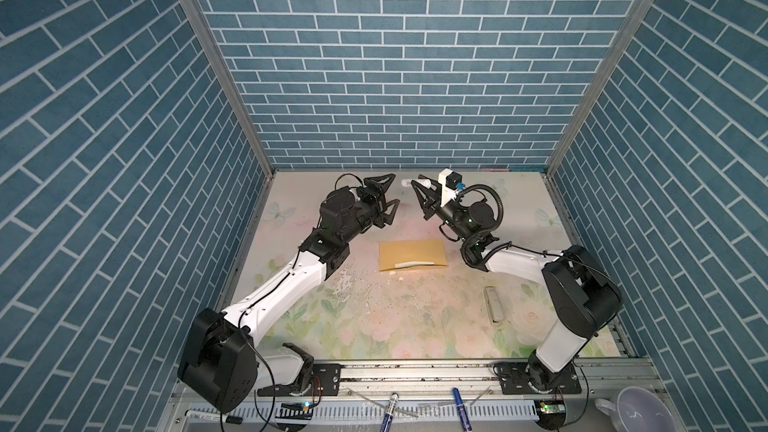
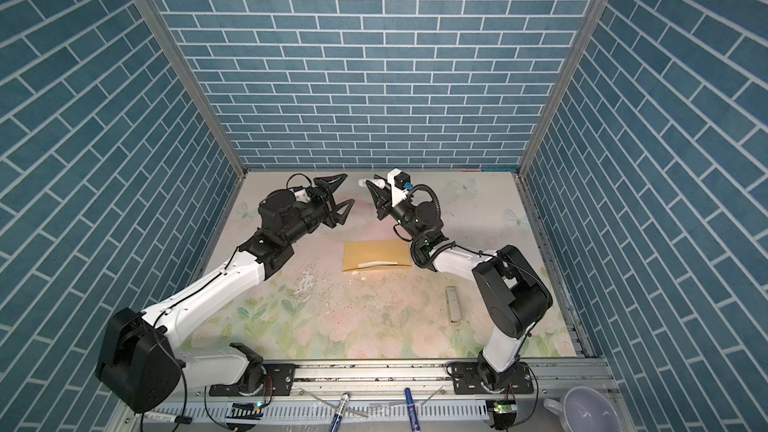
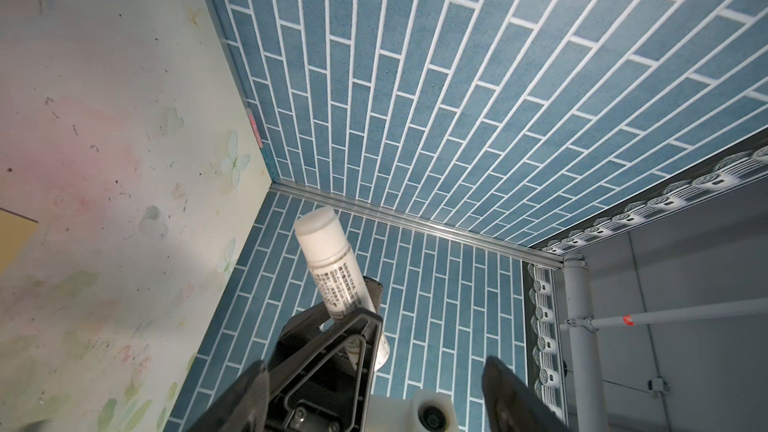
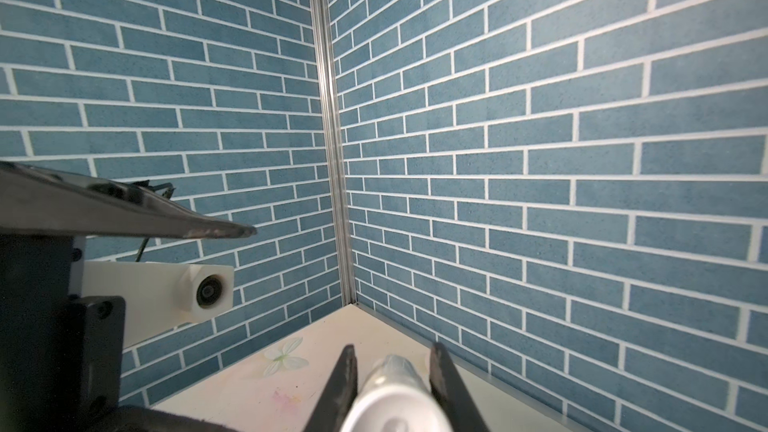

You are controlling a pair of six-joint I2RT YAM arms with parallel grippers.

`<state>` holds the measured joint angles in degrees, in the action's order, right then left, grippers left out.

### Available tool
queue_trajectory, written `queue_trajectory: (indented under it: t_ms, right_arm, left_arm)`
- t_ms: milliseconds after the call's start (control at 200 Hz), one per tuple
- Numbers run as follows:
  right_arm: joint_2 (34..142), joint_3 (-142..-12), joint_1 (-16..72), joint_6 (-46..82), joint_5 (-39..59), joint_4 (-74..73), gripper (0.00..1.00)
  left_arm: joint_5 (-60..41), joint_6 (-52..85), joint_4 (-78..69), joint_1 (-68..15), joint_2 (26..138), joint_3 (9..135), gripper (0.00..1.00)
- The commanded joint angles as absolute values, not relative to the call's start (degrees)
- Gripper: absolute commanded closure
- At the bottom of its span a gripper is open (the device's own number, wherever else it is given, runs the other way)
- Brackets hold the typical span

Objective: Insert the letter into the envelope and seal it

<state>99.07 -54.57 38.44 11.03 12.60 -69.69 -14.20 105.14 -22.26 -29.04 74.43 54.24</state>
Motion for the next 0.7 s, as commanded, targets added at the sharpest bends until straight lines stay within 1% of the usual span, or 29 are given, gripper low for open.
queue_trajectory:
  t_ms: [0,315,505,615,695]
  right_arm:
    - [100.5,-57.8,39.2,13.6,13.9,-77.2,1.00]
    - [102.8,-59.0,40.8,14.6,14.3,-80.0,1.00]
    - [103.4,-59.4,41.8,14.6,14.8,-80.1,1.00]
    - [103.7,-59.5,42.2,14.6,14.8,-80.1,1.00]
    - [103.8,-59.3,42.4,14.6,14.8,-80.1,1.00]
  left_arm:
    - [-13.6,107.4,-23.9,-29.3,75.5,55.8,0.22]
    - [-13.4,111.1,-27.3,-29.5,78.0,56.7,0.30]
    - [-13.4,112.6,-29.7,-29.5,79.6,57.2,0.37]
    - [-13.4,113.3,-30.5,-29.5,80.3,57.4,0.44]
    - [-13.3,113.7,-31.1,-29.5,80.6,57.3,0.45]
